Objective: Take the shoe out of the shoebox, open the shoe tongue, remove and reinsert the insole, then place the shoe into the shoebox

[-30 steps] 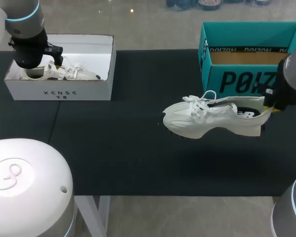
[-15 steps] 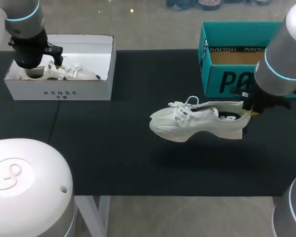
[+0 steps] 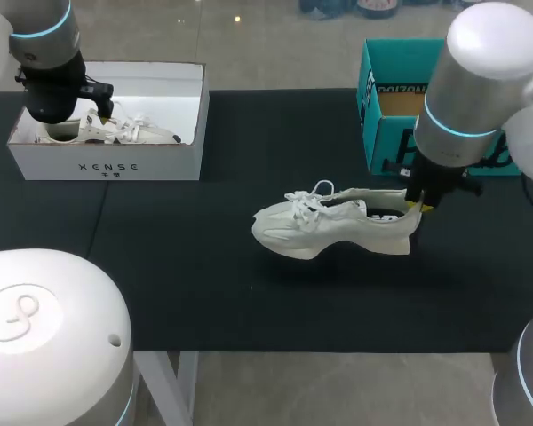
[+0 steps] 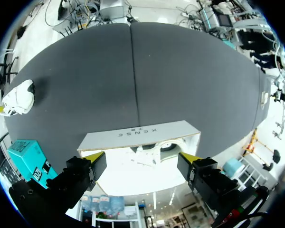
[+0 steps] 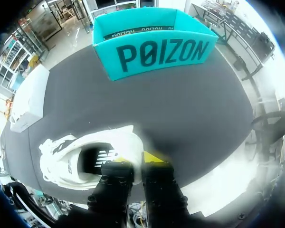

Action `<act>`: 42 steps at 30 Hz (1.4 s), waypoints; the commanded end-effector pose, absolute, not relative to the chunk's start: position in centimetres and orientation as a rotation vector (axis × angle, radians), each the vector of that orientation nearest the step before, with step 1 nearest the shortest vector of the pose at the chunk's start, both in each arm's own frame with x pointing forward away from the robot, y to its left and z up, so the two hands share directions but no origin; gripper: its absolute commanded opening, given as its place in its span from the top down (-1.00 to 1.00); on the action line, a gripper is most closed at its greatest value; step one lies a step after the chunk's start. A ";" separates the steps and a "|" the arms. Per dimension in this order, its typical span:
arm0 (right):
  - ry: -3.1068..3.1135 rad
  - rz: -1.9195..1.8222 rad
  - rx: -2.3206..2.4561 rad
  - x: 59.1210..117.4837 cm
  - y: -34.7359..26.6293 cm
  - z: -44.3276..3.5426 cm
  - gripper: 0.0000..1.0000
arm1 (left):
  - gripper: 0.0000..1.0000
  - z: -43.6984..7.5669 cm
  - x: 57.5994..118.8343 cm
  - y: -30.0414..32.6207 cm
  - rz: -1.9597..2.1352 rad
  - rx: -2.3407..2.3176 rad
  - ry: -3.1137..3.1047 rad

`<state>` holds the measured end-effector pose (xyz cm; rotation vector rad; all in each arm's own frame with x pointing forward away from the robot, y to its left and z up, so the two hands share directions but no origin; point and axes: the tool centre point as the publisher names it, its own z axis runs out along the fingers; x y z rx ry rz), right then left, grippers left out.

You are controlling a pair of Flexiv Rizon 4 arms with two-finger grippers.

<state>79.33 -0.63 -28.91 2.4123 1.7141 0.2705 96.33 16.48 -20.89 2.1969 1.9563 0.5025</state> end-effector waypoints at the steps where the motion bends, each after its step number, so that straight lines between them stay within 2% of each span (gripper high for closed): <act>1: 1.730 0.227 2.422 81.1 2.2 -30.8 1.00 | -1.00 -20.9 96.1 16.5 0.507 2.197 1.956; 22: 1.719 0.154 2.481 81.6 3.6 -36.1 1.00 | -1.00 -20.9 96.1 16.5 0.507 2.197 1.956; 23: 1.710 0.150 2.492 81.5 3.5 -36.2 0.60 | -1.00 -20.9 96.1 16.5 0.507 2.197 1.956; 24: 1.701 0.149 2.497 81.3 3.4 -36.1 0.03 | -1.00 -20.9 96.1 16.5 0.507 2.197 1.956; 25: 1.696 0.152 2.501 81.2 3.3 -36.1 -0.95 | -1.00 -20.9 96.1 16.5 0.507 2.197 1.956; 26: 1.694 0.153 2.502 81.1 3.2 -35.9 -1.00 | -1.00 -20.9 96.1 16.5 0.507 2.197 1.956; 34: 1.692 0.192 2.520 80.2 1.8 -33.4 -1.00 | -1.00 -20.9 96.1 16.5 0.507 2.197 1.956; 42: 2.095 0.129 2.332 79.3 -0.6 -28.8 -1.00 | -1.00 -20.9 96.1 16.5 0.507 2.197 1.956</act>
